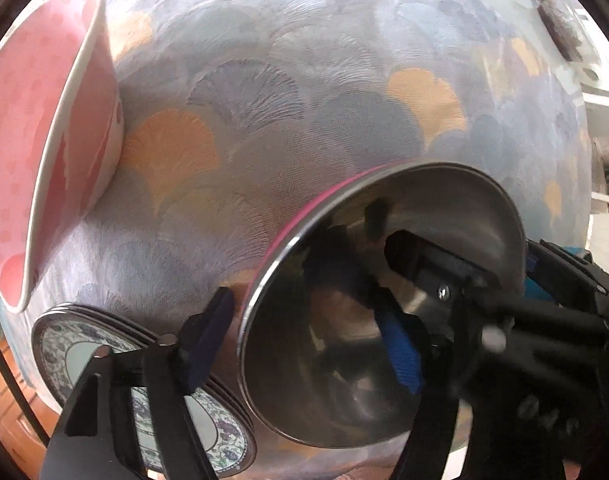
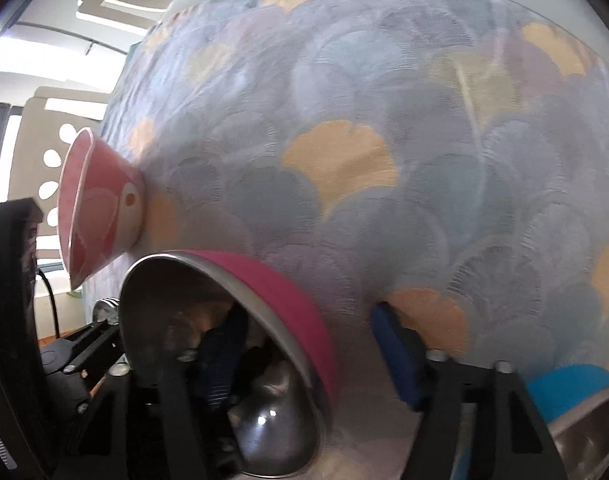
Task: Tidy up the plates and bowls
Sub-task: 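Move both grippers to the pink-sided steel bowl and grip its rim, then lift the pink-sided steel bowl with both grippers toward the pink plastic bowl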
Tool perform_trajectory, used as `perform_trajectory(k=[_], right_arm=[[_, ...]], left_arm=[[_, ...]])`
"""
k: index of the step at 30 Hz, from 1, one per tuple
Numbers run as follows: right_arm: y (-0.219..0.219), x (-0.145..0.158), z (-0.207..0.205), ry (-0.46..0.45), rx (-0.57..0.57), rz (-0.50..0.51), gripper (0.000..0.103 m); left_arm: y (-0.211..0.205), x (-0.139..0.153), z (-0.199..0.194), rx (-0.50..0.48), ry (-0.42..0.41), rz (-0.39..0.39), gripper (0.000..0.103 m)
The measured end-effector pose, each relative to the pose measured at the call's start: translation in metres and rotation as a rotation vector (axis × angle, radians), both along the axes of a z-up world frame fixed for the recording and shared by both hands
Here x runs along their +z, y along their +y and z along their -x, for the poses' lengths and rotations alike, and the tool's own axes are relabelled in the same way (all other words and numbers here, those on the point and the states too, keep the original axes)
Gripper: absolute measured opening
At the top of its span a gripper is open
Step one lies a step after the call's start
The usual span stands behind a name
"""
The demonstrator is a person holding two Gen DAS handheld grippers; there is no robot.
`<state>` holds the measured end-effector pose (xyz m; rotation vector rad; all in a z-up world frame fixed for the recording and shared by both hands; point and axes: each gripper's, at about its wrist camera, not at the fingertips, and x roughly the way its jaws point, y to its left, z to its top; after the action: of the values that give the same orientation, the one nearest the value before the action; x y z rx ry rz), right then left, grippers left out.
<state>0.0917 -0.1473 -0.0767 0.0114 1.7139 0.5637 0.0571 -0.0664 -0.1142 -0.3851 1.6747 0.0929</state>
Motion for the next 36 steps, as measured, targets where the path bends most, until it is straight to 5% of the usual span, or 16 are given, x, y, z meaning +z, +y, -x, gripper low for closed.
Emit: perform_trajectory(k=[2, 6, 20, 36], right_arm=[[-0.006, 0.000, -0.002, 0.003, -0.031, 0.010, 0.046], [-0.013, 0.002, 0.000, 0.033, -0.080, -0.016, 0.028], [-0.031, 0.049, 0.019, -0.019, -0.171, 0.022, 0.028], [-0.001, 0.104, 0.033, -0.101, -0.180, 0.008, 0.030]], left_arm=[[-0.006, 0.005, -0.002, -0.049, -0.025, -0.002, 0.051], [-0.008, 0.008, -0.004, -0.101, -0.045, 0.007, 0.050], [-0.015, 0.047, -0.005, -0.209, -0.109, 0.054, 0.049], [0.009, 0.091, 0.014, -0.203, -0.160, 0.059, 0.049]])
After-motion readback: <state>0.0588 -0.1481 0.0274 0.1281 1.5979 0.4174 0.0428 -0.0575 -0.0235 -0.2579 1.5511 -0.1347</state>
